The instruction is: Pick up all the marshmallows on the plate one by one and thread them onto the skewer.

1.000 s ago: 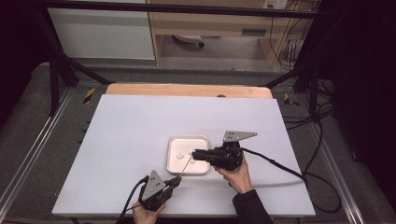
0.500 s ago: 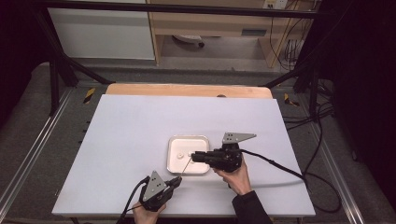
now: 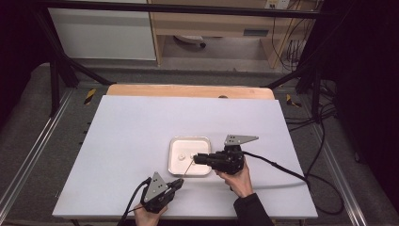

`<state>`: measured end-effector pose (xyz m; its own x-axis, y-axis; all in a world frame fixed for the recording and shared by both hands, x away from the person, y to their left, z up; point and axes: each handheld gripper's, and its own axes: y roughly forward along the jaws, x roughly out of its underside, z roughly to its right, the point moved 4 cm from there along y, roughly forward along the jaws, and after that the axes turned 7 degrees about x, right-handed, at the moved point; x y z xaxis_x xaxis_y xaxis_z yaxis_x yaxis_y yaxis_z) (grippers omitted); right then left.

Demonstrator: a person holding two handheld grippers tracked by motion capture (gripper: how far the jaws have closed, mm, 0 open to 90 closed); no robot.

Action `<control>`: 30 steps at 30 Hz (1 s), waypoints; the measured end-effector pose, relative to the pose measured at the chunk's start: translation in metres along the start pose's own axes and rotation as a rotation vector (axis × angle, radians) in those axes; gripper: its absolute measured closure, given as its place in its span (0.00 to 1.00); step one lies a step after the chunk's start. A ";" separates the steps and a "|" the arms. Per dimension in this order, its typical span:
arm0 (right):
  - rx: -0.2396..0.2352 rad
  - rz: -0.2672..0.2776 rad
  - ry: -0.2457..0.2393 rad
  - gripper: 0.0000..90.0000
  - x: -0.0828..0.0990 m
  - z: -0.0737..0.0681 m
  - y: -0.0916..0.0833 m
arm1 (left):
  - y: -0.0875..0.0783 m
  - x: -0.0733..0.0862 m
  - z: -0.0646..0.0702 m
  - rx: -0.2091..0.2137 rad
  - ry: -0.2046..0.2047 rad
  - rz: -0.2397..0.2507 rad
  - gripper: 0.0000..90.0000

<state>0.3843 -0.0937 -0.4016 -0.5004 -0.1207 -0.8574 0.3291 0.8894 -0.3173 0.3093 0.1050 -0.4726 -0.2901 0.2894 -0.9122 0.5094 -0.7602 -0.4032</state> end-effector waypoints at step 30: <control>0.001 -0.023 0.006 0.94 0.007 0.001 0.004 | 0.003 0.001 0.000 -0.007 -0.004 -0.027 0.99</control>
<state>0.3825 -0.0917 -0.4095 -0.5126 -0.1382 -0.8474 0.3181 0.8862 -0.3369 0.3107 0.1034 -0.4746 -0.3069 0.3079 -0.9006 0.5066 -0.7482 -0.4285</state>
